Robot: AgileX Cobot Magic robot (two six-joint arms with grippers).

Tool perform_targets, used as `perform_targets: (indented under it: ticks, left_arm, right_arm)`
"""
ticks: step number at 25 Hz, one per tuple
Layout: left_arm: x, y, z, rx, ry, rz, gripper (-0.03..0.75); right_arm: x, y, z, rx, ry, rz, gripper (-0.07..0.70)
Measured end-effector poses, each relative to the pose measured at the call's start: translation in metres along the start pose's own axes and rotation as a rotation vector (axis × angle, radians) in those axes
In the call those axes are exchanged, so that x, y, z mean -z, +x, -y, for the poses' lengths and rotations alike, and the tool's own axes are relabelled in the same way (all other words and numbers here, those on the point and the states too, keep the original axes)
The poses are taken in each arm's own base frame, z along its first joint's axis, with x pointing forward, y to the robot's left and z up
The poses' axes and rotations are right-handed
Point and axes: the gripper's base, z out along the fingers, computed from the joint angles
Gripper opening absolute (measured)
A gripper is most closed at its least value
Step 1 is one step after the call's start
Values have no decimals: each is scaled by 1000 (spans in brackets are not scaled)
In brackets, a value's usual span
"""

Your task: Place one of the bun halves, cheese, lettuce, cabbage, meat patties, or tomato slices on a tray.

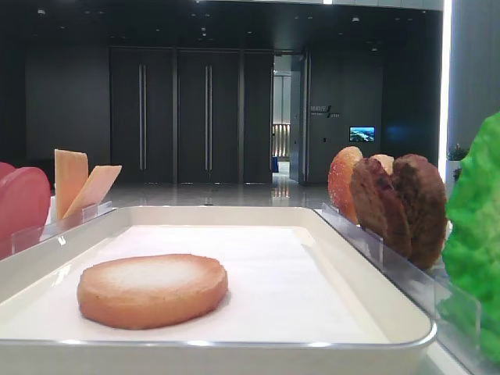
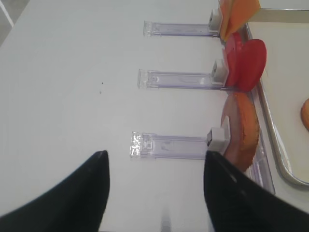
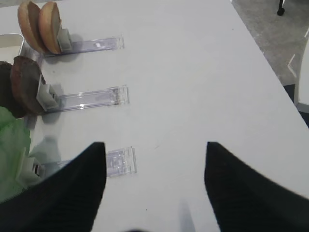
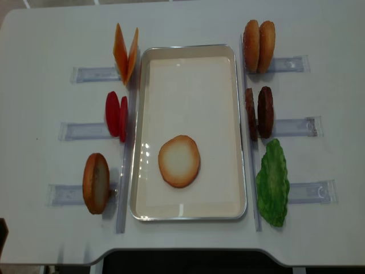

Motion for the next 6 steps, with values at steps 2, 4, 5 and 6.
perform_targets:
  ticks: [2, 4, 5, 6]
  left_arm:
    - [0, 0, 0, 0, 0, 5, 471]
    - [0, 0, 0, 0, 1, 7, 471]
    - [0, 0, 0, 1, 1, 7, 471]
    - [0, 0, 0, 1, 1, 7, 471]
  right_arm:
    - [0, 0, 0, 0, 0, 0, 425]
    - [0, 0, 0, 0, 0, 0, 425]
    - [0, 0, 0, 0, 0, 0, 425]
    - [0, 0, 0, 0, 0, 0, 425]
